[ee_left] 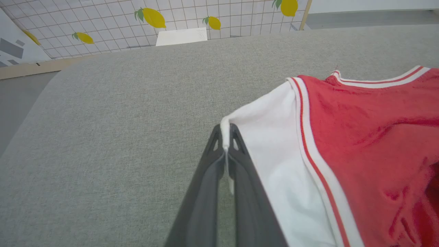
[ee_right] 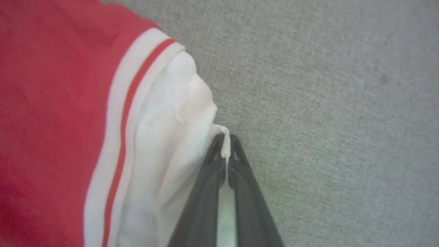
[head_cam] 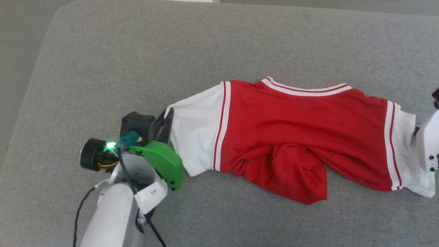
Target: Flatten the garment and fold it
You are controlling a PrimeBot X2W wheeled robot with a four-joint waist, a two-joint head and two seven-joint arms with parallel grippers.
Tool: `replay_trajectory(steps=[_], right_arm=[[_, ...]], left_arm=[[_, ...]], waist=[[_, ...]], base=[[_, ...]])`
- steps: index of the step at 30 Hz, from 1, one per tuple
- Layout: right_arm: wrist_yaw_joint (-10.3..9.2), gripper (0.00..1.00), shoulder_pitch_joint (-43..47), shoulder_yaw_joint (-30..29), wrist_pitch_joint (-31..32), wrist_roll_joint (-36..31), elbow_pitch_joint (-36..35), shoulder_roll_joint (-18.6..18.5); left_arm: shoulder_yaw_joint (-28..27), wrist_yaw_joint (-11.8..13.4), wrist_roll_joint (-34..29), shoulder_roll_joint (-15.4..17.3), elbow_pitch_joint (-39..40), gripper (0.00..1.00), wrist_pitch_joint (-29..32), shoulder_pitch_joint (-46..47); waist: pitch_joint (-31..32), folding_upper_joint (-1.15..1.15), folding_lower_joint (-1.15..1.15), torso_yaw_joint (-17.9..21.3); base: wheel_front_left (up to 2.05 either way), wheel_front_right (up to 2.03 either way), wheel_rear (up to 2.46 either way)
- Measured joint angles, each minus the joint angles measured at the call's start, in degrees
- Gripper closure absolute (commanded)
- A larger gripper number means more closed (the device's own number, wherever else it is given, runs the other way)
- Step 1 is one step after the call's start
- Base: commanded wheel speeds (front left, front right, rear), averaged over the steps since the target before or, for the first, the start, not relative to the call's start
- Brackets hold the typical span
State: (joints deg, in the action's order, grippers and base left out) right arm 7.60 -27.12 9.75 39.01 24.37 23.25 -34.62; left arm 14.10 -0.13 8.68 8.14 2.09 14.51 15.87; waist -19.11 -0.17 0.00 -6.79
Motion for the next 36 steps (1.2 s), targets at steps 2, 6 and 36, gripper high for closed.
replay_trajectory(steps=[2, 6, 36], right_arm=[[0.0, 1.0, 0.0, -0.4, -2.6, 0.2, 0.7, 0.1], [-0.01, 1.0, 0.0, -2.2, -7.7, 1.9, 0.5, -0.1], [-0.01, 1.0, -6.6, -9.0, -21.3, 6.6, -27.8, -3.9]], left_arm=[[-0.4, 0.2, 0.2, 0.3, -0.1, 1.0, -0.4, 0.0], [-1.8, 0.7, 0.6, 1.1, 0.3, 1.0, -1.5, 0.0], [-14.7, 1.9, 5.2, 11.4, 19.8, 1.0, -2.8, 8.0]], waist=[[0.8, 0.0, 0.0, 0.2], [2.9, 0.0, 0.0, 0.8], [16.0, 0.0, 0.0, 7.7]], base=[[0.0, 0.0, 0.0], [0.0, 0.0, 0.0], [0.0, 0.0, 0.0]])
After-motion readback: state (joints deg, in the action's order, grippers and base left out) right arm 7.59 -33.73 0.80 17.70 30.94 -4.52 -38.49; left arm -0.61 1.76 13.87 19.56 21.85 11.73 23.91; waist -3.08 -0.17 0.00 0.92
